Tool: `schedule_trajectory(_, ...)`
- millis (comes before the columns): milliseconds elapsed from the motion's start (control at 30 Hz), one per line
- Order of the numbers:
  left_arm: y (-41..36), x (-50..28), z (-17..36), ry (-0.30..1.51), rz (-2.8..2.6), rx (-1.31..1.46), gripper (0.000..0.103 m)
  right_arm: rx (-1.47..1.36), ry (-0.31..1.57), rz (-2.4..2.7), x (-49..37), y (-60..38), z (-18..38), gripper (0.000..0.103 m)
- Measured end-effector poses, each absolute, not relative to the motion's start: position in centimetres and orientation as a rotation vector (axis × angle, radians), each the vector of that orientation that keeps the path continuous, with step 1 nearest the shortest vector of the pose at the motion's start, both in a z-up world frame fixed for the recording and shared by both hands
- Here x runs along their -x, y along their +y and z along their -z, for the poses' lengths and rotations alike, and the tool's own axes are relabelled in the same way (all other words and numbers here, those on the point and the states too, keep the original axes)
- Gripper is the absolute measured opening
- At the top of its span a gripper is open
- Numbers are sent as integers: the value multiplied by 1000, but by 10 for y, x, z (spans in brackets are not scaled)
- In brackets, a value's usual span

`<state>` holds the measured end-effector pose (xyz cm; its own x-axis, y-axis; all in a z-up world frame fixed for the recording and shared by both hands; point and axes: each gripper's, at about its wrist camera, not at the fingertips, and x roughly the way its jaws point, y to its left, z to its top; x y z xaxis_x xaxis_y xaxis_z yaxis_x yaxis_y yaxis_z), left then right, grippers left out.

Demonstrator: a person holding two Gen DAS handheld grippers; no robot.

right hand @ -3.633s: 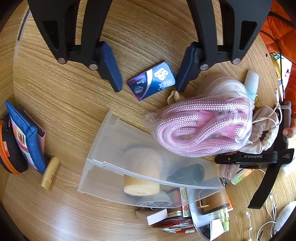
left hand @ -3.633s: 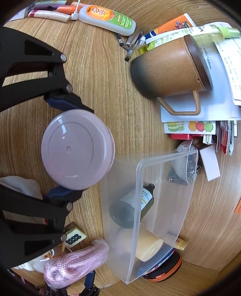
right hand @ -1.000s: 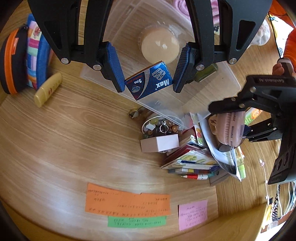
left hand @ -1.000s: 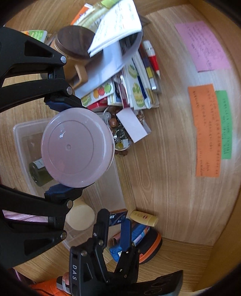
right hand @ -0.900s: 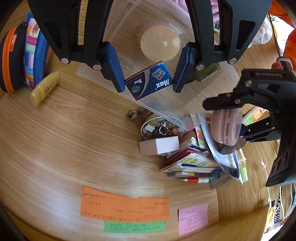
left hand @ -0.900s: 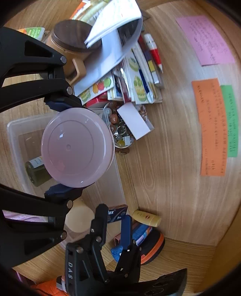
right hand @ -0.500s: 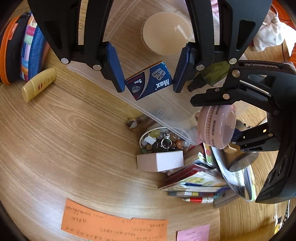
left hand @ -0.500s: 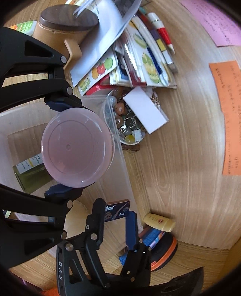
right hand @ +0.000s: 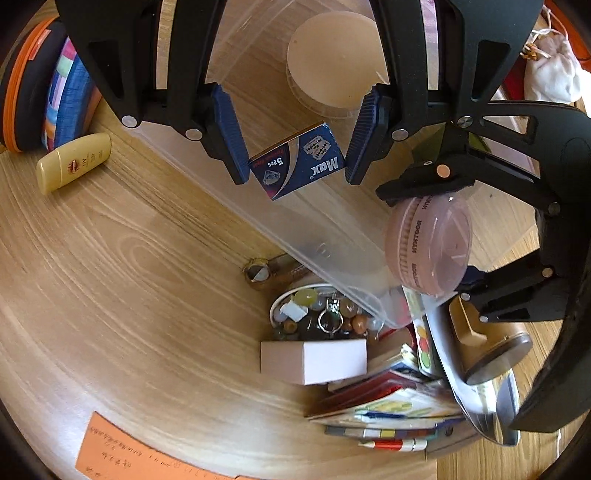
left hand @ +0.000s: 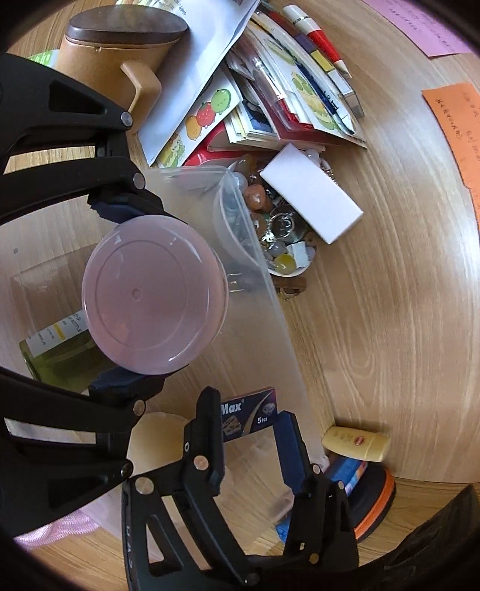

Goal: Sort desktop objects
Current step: 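Lift and carry the pink container and blue box over the clear bin, then open both grippers to drop the pink container and blue box into the bin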

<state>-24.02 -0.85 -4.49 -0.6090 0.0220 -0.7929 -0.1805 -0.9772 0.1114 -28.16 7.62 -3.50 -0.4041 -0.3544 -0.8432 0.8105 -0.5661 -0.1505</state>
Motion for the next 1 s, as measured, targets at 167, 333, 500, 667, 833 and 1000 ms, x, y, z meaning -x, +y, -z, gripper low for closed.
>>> schedule_trajectory(167,-12,241,49,265,-2689,1370,62,-1071,742,2001,283,74,42,50)
schedule_trajectory(333,-8,241,51,299,-2689,1375,62,-1079,741,2005,284,73,42,50)
schedule_trajectory(500,-7,241,51,322,-2702,1369,67,-1075,760,2014,284,74,43,50)
schedule_trajectory(667,-6,239,49,306,-2705,1350,79,-1061,750,2053,286,80,39,57)
schedule_trajectory(833,-6,235,41,313,-2736,1328,87,-1034,717,2085,284,88,27,69)
schedule_trajectory(1000,-7,226,27,332,-2787,1280,92,-987,698,2133,275,94,12,75)
